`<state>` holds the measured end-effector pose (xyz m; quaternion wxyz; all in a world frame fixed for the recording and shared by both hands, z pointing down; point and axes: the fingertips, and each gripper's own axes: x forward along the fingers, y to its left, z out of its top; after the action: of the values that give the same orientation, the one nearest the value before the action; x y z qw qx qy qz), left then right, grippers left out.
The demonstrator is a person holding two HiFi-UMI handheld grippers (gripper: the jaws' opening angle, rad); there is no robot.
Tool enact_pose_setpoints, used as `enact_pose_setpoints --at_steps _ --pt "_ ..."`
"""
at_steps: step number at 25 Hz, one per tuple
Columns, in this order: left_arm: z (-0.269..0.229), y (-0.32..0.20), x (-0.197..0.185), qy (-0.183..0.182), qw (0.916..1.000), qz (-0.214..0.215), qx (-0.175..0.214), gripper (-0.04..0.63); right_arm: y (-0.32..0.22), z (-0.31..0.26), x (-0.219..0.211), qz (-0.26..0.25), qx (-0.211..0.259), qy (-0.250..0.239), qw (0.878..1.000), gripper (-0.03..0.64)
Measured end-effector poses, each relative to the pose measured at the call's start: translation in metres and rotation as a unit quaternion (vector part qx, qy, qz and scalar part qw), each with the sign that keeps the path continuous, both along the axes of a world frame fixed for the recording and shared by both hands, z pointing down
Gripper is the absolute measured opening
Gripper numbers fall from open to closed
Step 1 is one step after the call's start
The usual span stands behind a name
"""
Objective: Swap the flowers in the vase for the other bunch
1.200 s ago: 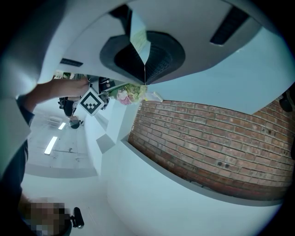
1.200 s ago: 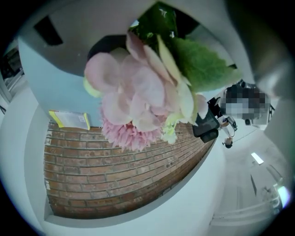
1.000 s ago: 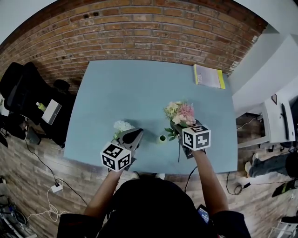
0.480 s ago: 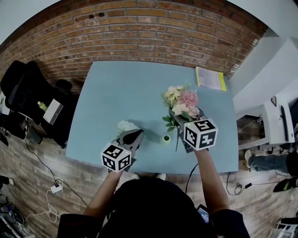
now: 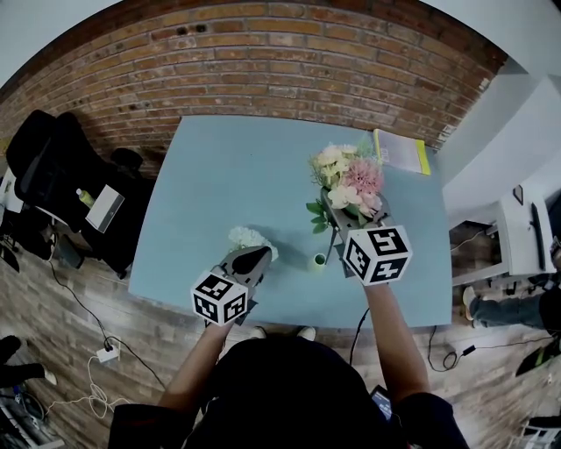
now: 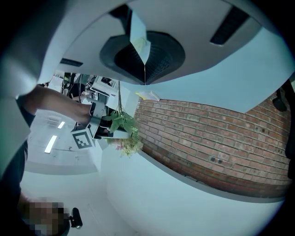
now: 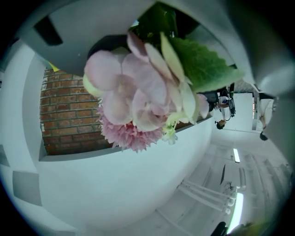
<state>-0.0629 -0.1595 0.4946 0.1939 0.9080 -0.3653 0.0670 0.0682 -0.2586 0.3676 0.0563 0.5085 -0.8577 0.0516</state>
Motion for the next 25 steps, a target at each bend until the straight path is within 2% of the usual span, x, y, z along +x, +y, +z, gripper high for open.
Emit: enact_pose_setpoints --at_steps 19,25 --pt "0.007 0.015 -0.003 0.003 0.9999 0.000 -0.013 0.011 0.011 0.029 0.011 0.052 0.064 0.002 0.997 0.275" --pt "0.006 0.017 -0.002 0.003 0.9999 -0.003 -0.013 0.009 0.015 0.045 0.012 0.057 0.065 -0.006 0.996 0.275"
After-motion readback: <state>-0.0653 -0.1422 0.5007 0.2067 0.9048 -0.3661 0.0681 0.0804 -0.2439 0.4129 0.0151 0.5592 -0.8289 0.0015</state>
